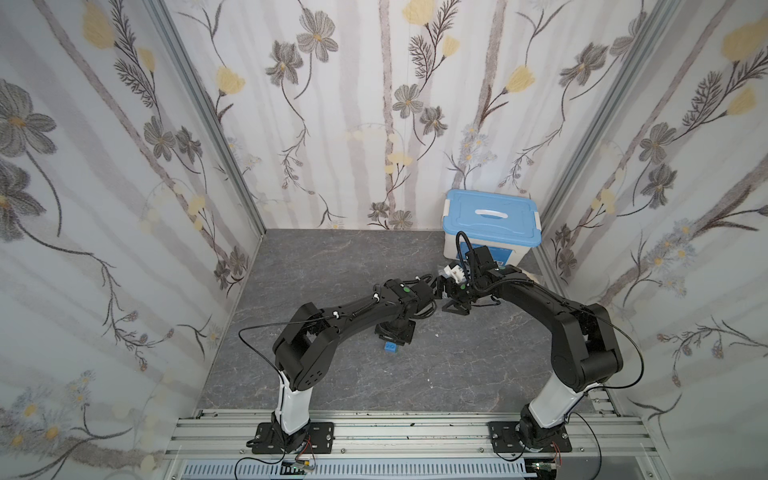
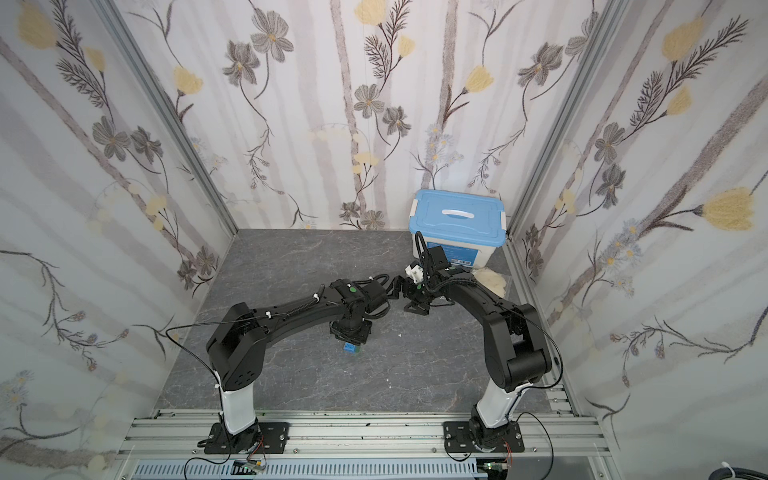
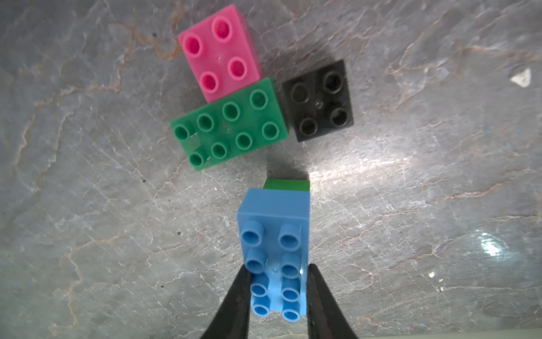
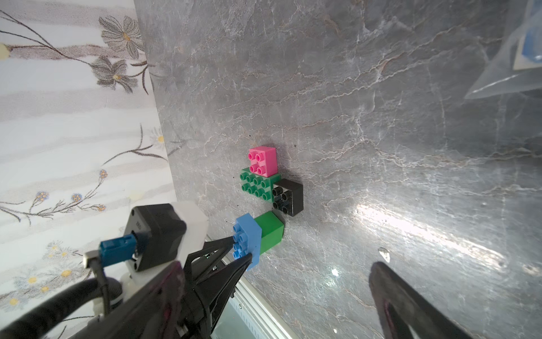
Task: Assemble the letter f with lego
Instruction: Place the lego brick at the center of the board.
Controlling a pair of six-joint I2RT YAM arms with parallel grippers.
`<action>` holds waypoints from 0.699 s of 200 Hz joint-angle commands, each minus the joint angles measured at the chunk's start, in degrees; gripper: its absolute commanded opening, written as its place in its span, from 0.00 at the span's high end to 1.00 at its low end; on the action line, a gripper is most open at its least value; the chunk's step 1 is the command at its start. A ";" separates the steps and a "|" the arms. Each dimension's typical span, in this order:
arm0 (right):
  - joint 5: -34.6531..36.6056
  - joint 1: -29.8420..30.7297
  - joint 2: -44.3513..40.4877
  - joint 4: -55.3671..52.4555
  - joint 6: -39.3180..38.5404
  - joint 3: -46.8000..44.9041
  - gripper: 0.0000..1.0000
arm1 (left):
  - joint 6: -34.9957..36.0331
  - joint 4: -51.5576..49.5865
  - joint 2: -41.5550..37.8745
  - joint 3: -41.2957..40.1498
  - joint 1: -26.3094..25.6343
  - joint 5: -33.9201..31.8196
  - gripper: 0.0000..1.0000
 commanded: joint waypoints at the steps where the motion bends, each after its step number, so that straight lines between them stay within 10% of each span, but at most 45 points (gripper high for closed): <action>1: 0.76 -1.20 -0.68 -1.54 -1.19 0.90 0.01 | 7.65 1.39 -0.66 0.50 0.05 -0.90 0.85; 140: 5.23 -11.43 -5.48 -11.87 -3.41 2.57 0.01 | 31.29 3.27 -1.02 3.02 -6.79 2.18 0.81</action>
